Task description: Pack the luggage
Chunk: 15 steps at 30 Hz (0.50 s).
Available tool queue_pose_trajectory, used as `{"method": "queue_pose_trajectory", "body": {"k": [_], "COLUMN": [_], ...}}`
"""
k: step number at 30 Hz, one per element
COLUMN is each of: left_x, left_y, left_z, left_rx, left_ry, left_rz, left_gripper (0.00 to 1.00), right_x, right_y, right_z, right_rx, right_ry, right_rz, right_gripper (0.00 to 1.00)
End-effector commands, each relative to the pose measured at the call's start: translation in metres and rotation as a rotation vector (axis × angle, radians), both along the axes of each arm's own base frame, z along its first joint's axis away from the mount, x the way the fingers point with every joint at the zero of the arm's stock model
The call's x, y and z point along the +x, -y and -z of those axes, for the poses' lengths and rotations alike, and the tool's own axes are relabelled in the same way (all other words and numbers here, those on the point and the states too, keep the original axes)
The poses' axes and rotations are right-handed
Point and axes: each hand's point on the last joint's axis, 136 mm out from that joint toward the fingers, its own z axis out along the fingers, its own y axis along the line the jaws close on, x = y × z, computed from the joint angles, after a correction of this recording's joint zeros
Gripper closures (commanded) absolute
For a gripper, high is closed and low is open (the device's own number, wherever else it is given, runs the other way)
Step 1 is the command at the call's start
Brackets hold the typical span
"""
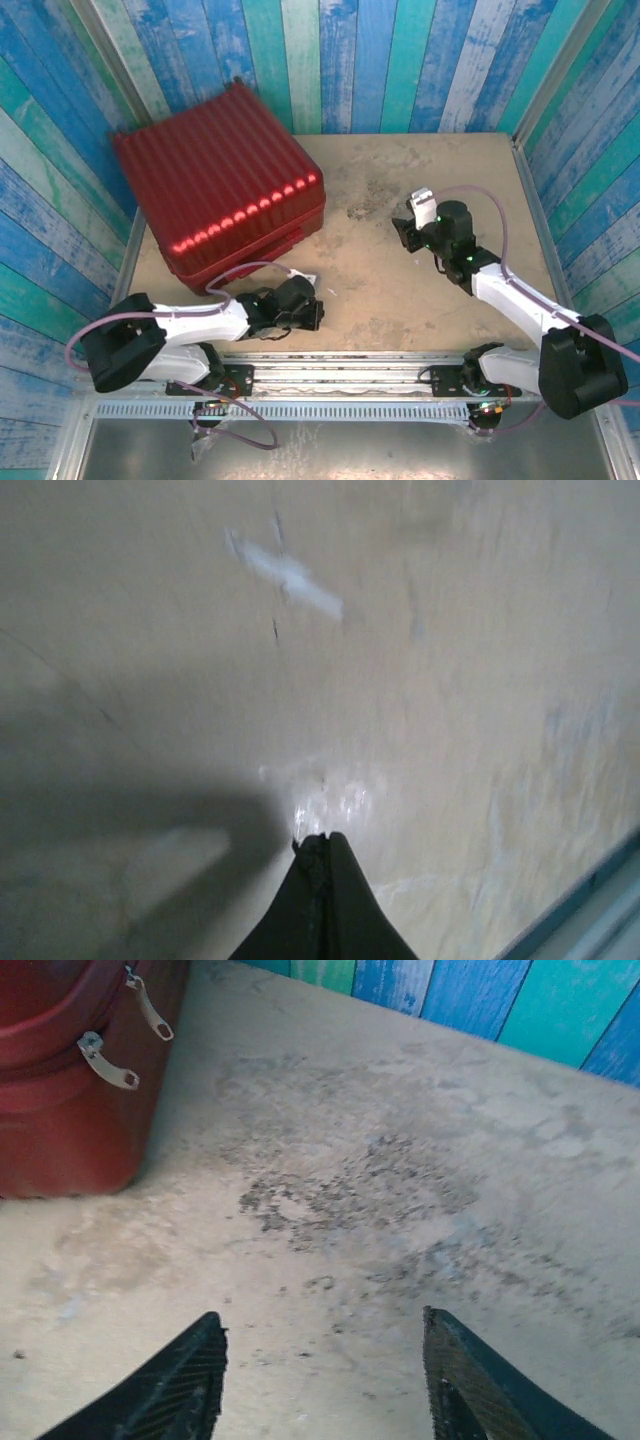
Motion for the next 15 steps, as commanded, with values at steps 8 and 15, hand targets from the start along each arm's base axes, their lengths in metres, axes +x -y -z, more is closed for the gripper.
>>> {"method": "queue_pose_trajectory", "body": {"k": [8, 15], "left_x": [0.06, 0.04], "left_y": [-0.11, -0.221], "left_z": [-0.217, -0.291], "left_rx": [-0.053, 0.097], "left_ry": [0.707, 0.798], "left_rz": [-0.572, -0.911], "left_gripper": [0.08, 0.02], "right_x": [-0.027, -0.036], "right_y": [-0.105, -0.215], "right_z": [-0.004, 0.013], "right_rx": [0.787, 1.002], "right_ry": [-0.291, -0.396], "right_rz": [-0.113, -0.282], "right_gripper": [0.29, 0.18]}}
